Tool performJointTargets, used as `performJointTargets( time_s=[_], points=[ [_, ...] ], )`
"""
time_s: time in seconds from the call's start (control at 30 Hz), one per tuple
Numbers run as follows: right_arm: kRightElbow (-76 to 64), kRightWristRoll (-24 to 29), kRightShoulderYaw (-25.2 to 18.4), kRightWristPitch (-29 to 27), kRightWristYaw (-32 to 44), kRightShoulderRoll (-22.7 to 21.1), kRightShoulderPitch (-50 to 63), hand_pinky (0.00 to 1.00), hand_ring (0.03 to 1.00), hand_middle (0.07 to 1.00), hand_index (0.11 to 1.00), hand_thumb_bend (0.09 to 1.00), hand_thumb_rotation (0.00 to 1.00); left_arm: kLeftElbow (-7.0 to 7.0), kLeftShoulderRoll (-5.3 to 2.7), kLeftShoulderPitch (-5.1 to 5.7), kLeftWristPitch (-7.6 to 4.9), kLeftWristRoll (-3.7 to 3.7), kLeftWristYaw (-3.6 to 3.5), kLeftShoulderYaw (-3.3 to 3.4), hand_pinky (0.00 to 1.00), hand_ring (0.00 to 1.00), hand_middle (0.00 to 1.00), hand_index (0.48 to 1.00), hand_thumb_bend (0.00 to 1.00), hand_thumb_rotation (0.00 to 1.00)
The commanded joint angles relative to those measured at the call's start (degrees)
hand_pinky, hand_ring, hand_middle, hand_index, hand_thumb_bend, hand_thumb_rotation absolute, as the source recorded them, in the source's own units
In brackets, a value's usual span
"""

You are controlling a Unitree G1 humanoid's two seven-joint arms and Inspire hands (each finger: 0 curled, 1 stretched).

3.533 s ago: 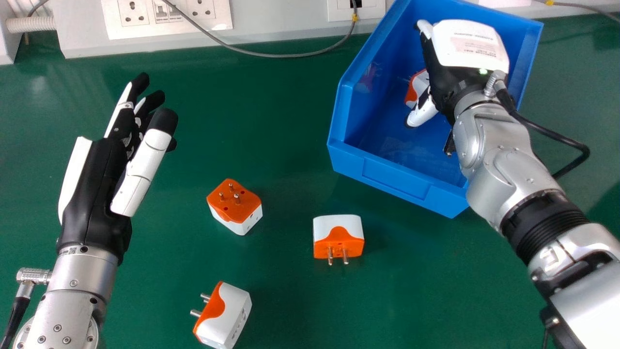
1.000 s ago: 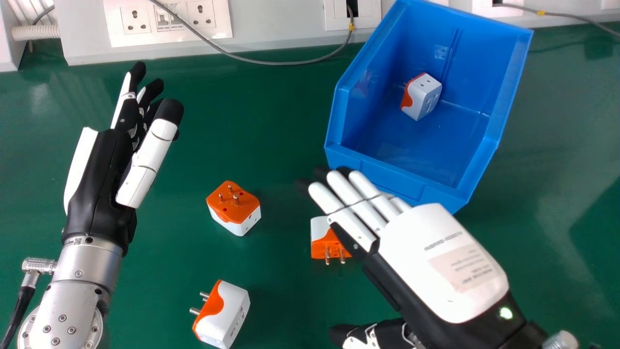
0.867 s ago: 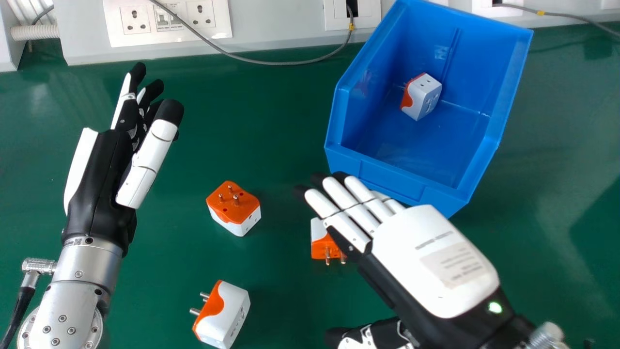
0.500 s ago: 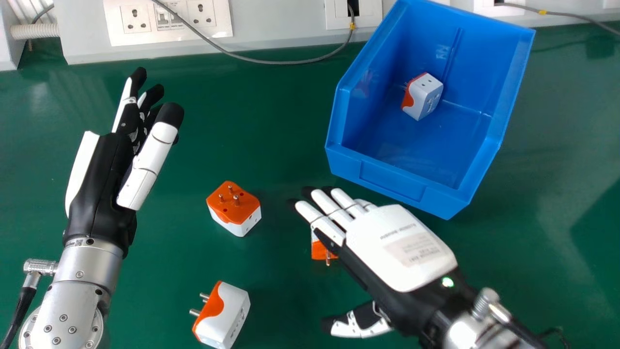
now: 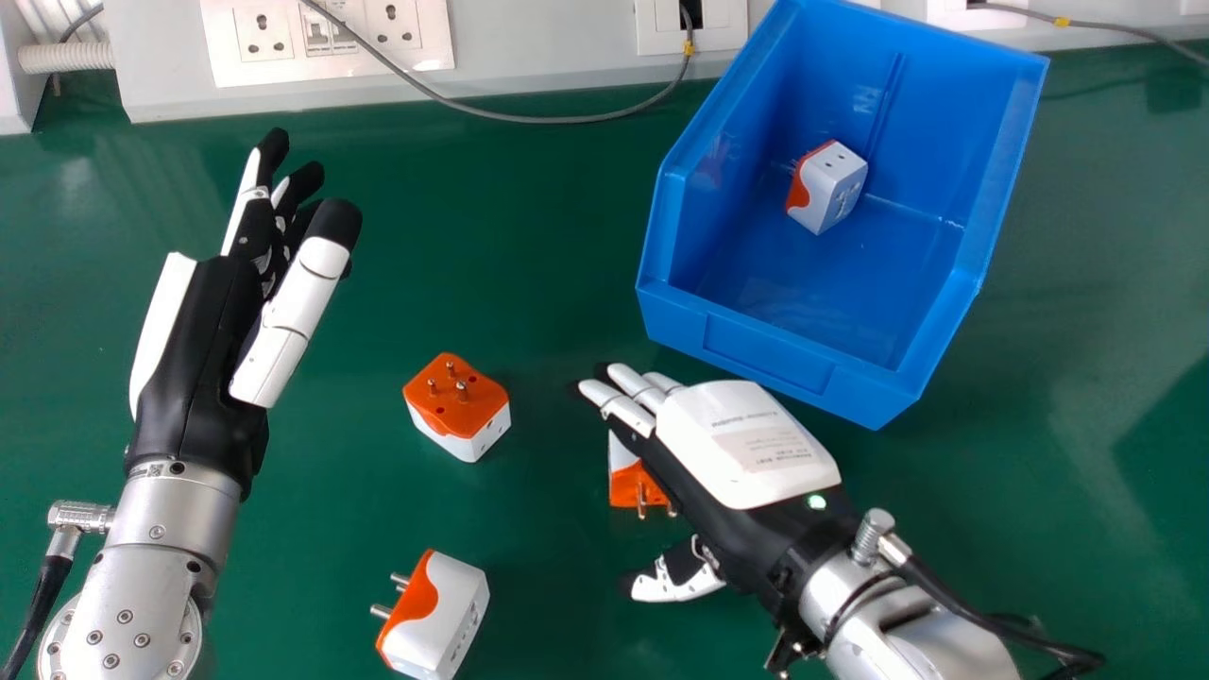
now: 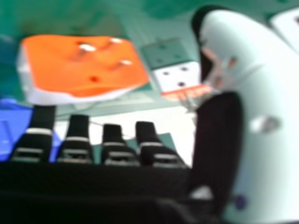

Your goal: Pick all objects and put in blue box

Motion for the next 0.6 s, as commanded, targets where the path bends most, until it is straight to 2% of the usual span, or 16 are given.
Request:
performJointTargets(
  time_s=[0.0, 0.33, 0.57],
  points=[
    [0.49, -0.22, 0.31, 1.06, -0.78, -0.11, -1.98, 0.80, 0.914, 0.944, 0.906, 0.426, 0.10, -0.67, 0.72, -0.77, -1.20, 0.19, -0.14, 0.07, 0.83, 0.94, 0.96, 0.999, 0.75, 0.88],
    [4.91, 0.01, 1.83, 4.05, -0.62, -0.46, -5.57, 0.79, 0.901, 0.931, 0.891, 0.434, 0.08, -1.18, 0.67, -0.56, -0.97, 0.25, -0.09, 0.01, 0.81, 0.93, 0.95, 0.991, 0.76, 0.88],
    [6.12, -0.57, 2.58, 5.99, -0.02, -1.44, -7.15, 0.77, 0.892, 0.923, 0.882, 0.437, 0.06, -0.94, 0.65, -0.73, -0.87, 0.13, -0.12, 0.03, 0.81, 0.93, 0.95, 0.990, 0.77, 0.88]
  ],
)
